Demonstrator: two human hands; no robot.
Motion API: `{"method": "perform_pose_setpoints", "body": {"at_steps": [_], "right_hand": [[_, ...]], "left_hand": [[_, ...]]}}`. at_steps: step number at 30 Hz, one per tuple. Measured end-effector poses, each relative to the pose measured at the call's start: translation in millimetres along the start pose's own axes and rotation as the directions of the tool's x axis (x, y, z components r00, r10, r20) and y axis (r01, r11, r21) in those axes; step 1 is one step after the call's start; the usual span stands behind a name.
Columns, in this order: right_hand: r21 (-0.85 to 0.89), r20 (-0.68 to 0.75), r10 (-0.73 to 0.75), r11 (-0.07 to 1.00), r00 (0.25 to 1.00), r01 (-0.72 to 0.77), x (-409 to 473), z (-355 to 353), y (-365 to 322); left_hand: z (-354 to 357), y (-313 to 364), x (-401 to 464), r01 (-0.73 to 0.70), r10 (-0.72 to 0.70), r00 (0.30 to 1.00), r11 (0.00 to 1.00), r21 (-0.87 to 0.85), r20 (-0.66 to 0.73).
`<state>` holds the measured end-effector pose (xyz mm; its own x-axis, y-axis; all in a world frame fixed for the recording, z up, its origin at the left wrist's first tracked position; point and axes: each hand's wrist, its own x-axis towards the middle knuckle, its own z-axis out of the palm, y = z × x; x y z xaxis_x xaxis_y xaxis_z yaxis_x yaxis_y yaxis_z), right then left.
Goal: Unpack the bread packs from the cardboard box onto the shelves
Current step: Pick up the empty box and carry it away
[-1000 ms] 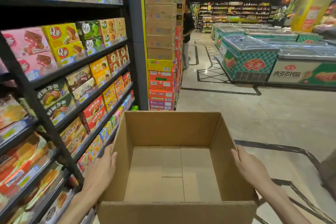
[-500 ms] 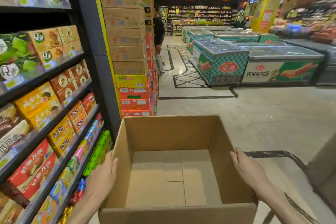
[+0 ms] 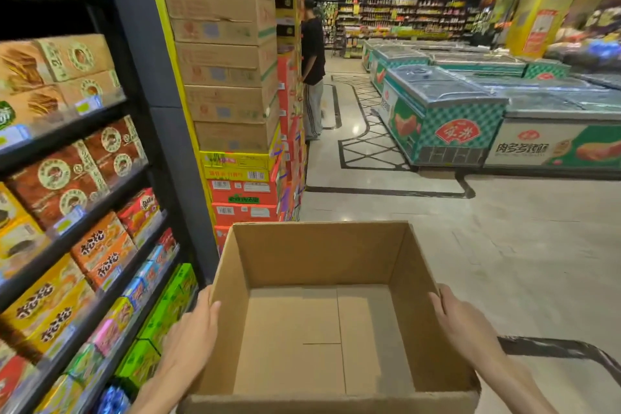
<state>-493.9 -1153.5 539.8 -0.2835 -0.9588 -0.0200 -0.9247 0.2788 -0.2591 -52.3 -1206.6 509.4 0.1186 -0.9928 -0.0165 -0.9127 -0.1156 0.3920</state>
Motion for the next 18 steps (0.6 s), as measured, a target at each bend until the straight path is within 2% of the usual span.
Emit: {"method": "perform_pose_setpoints", "body": {"at_steps": [5,6,8,9,11,12,14,15,17,18], "right_hand": [[-0.065,0.038,-0.116,0.991,0.992,0.119,137,24,-41],[-0.046,0.048,-0.107,0.993,0.993,0.109,141,23,-41],[-0.048,0.054,-0.23,0.971,0.972,0.233,206,49,-81],[-0.027,0.071,-0.233,0.971,0.97,0.236,208,47,-85],[-0.024,0.127,-0.32,0.945,0.939,0.325,260,73,-134],[-0.004,0.149,-0.302,0.952,0.942,0.306,261,74,-136],[-0.024,0.197,-0.396,0.913,0.897,0.408,308,102,-188],[0.0,0.219,-0.386,0.918,0.896,0.396,311,99,-191],[0.036,0.249,-0.489,0.867,0.836,0.496,350,133,-241],[0.059,0.253,-0.495,0.865,0.831,0.498,350,130,-244]], "left_hand": [[16,-10,76,0.163,-0.164,0.986,0.986,-0.038,-0.016],[14,-6,77,0.162,-0.163,0.987,0.986,-0.046,-0.012],[18,-26,105,0.269,-0.272,0.962,0.96,-0.079,-0.035],[17,-25,108,0.282,-0.285,0.958,0.955,-0.094,-0.025],[23,-61,127,0.404,-0.412,0.91,0.906,-0.13,-0.046],[24,-62,128,0.411,-0.419,0.907,0.902,-0.131,-0.044],[27,-88,137,0.523,-0.537,0.842,0.836,-0.169,-0.05],[22,-80,138,0.518,-0.531,0.846,0.839,-0.165,-0.043],[27,-102,145,0.631,-0.645,0.764,0.755,-0.179,-0.029],[24,-100,148,0.638,-0.65,0.759,0.748,-0.182,-0.011]]}}
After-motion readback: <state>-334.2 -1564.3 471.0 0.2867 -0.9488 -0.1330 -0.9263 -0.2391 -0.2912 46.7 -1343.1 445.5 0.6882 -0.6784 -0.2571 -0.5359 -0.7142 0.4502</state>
